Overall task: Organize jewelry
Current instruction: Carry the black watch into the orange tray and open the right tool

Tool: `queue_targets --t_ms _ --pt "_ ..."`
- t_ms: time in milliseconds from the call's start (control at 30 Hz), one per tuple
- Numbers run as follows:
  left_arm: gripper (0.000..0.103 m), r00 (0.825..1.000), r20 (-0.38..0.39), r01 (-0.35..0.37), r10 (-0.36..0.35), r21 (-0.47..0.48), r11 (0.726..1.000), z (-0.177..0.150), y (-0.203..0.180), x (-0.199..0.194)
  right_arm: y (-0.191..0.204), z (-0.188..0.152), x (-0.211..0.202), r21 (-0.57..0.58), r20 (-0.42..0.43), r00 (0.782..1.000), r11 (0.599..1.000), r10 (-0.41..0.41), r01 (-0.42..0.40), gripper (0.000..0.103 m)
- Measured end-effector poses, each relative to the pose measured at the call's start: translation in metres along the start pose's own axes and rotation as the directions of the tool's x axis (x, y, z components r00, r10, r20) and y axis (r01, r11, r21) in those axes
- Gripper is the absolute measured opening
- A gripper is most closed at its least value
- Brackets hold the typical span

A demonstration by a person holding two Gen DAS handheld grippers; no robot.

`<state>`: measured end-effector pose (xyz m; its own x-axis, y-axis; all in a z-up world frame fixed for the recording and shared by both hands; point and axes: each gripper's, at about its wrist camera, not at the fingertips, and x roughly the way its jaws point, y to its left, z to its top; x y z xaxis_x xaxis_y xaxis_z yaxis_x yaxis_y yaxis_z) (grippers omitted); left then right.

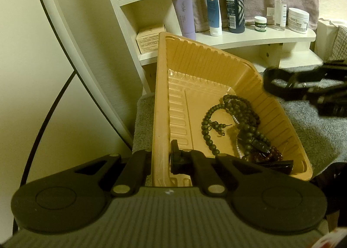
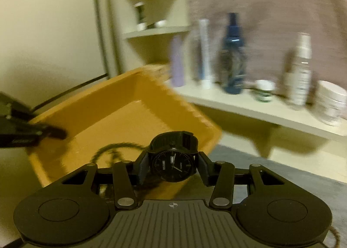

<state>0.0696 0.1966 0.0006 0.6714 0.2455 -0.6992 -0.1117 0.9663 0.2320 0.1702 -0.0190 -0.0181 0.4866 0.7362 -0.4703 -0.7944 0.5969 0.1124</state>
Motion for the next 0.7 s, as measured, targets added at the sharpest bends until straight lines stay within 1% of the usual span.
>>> queue_targets --t_ms 133,367,600,667,700 --pt "0.003 1.000 0.000 0.000 0.000 0.000 1.000 0.000 0.000 0.000 0.011 -0.002 0.013 -0.013 -0.029 0.999 1.000 0.026 -0.026 0.048" --pt "0.003 1.000 0.000 -0.001 0.001 -0.001 1.000 0.000 0.000 0.000 0.013 -0.007 0.026 0.006 -0.066 0.997 1.000 0.027 -0.026 0.048" --pt "0.003 1.000 0.000 -0.001 0.001 0.000 1.000 0.000 0.000 0.000 0.014 -0.009 0.029 0.012 -0.066 0.997 0.999 0.035 -0.035 0.048" --pt "0.003 1.000 0.000 -0.001 0.001 0.000 1.000 0.000 0.000 0.000 0.014 -0.009 0.028 0.008 -0.051 0.997 0.998 0.056 -0.055 0.048" --pt "0.003 1.000 0.000 -0.001 0.001 0.000 1.000 0.000 0.000 0.000 0.014 -0.009 0.026 0.011 -0.039 0.997 0.997 0.071 -0.070 0.050"
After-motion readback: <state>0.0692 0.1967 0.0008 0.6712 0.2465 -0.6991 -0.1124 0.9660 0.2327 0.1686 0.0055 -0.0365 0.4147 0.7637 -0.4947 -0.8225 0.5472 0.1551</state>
